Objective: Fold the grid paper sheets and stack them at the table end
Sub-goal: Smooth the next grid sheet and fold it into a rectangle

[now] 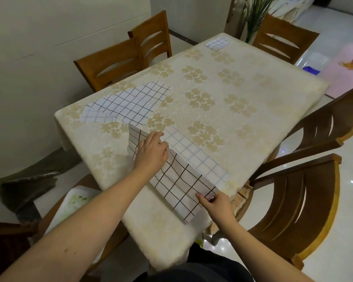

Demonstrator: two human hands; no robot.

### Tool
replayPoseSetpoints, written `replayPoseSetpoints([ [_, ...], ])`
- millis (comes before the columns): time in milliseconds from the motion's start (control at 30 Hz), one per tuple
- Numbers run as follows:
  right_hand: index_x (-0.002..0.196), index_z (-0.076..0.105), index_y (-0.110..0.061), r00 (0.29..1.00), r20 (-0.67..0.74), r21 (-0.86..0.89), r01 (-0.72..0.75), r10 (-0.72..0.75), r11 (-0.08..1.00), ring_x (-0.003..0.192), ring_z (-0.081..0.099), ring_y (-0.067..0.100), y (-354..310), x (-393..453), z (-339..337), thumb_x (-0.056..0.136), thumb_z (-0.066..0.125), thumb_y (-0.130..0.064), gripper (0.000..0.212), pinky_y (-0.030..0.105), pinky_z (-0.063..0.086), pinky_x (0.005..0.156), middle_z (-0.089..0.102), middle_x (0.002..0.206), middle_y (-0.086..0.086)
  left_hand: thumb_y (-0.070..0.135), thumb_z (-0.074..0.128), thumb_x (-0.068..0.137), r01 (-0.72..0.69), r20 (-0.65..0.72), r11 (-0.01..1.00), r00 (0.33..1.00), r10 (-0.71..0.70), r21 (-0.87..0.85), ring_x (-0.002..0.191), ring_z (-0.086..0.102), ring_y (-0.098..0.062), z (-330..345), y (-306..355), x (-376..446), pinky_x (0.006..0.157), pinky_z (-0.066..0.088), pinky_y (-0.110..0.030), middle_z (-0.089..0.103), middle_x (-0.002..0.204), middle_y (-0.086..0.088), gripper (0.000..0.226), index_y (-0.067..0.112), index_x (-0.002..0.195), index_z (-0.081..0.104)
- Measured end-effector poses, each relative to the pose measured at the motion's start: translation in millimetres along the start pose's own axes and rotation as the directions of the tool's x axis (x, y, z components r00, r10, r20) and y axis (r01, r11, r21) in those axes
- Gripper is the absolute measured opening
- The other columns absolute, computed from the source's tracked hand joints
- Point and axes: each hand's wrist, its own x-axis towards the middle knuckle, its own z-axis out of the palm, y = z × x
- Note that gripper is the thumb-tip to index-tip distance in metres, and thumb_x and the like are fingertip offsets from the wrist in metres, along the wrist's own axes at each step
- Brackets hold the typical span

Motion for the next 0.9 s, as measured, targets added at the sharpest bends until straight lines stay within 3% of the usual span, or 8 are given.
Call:
replayPoseSetpoints([
  [67,0.072,0.063,-0.010,0.998,-0.032,-0.030,-0.055,0.054,0.998,0.060,0.060,0.010,10,13,-9,0.084,0.071,-0.042,0.035,0.026,0.048,0.057,0.064,0.065,-0.002,0.011,0.068,0.076,-0.041,0.040,0.999,0.998,0.040,0.022,0.122,0.048,-0.030,17,10,19,0.084,0.045,-0.045,0.058,0.124,-0.011,0.006,0.013,0.082,0.070],
  [167,0.067,0.055,-0.008,0.993,-0.062,-0.025,-0.104,0.102,0.994,0.054,0.049,0.015,25,33,-21,0.086,0.065,-0.049,0.046,0.032,0.040,0.054,0.052,0.059,0.002,0.012,0.070,0.075,-0.091,0.115,0.995,0.990,0.086,0.037,0.122,0.049,-0.031,46,21,44,0.084,0.045,-0.043,0.058,0.125,-0.013,0.007,0.011,0.081,0.070],
  [300,0.077,0.062,-0.012,0.984,-0.071,-0.016,-0.163,0.161,0.987,0.064,0.061,0.020,38,59,-34,0.089,0.062,-0.046,0.036,0.038,0.050,0.061,0.065,0.069,0.005,0.009,0.073,0.071,-0.112,0.187,0.993,0.977,0.102,0.047,0.119,0.052,-0.033,78,32,70,0.083,0.047,-0.046,0.060,0.123,-0.017,0.009,0.008,0.079,0.069],
  [433,0.072,0.058,-0.014,0.977,-0.096,-0.089,-0.200,0.191,0.976,0.063,0.058,0.016,44,85,-43,0.090,0.063,-0.040,0.032,0.030,0.047,0.058,0.062,0.067,0.001,0.006,0.075,0.067,-0.102,0.255,0.994,0.963,0.088,0.040,0.117,0.055,-0.036,105,38,87,0.083,0.048,-0.048,0.061,0.121,-0.020,0.012,0.006,0.079,0.071],
  [500,0.072,0.057,-0.016,0.975,-0.104,-0.129,-0.210,0.197,0.969,0.062,0.054,0.013,46,96,-46,0.091,0.063,-0.038,0.030,0.024,0.038,0.053,0.059,0.066,-0.001,0.005,0.077,0.063,-0.099,0.276,0.995,0.957,0.086,0.034,0.113,0.058,-0.036,118,40,92,0.079,0.050,-0.048,0.063,0.117,-0.020,0.015,0.007,0.076,0.071],
  [600,0.078,0.059,-0.019,0.969,-0.131,-0.186,-0.231,0.209,0.955,0.068,0.054,0.013,52,109,-49,0.090,0.062,-0.041,0.026,0.028,0.036,0.058,0.059,0.069,-0.005,0.005,0.079,0.061,-0.086,0.296,0.995,0.953,0.071,0.040,0.110,0.060,-0.036,135,40,95,0.078,0.050,-0.048,0.064,0.114,-0.019,0.017,0.008,0.076,0.072],
  [800,0.077,0.058,-0.018,0.958,-0.145,-0.234,-0.274,0.245,0.933,0.066,0.053,0.013,56,121,-51,0.090,0.060,-0.046,0.032,0.031,0.042,0.060,0.059,0.068,-0.006,0.006,0.078,0.067,-0.063,0.312,0.998,0.949,0.051,0.029,0.114,0.058,-0.036,155,37,100,0.079,0.050,-0.045,0.063,0.119,-0.019,0.015,0.007,0.080,0.072],
  [900,0.070,0.053,-0.017,0.956,-0.156,-0.260,-0.282,0.248,0.923,0.059,0.053,0.011,56,123,-53,0.090,0.060,-0.046,0.036,0.029,0.038,0.053,0.057,0.062,-0.003,0.009,0.071,0.078,-0.064,0.301,0.998,0.951,0.070,-0.029,0.126,0.051,-0.037,161,35,102,0.087,0.049,-0.049,0.056,0.132,-0.020,0.018,0.008,0.096,0.068],
])
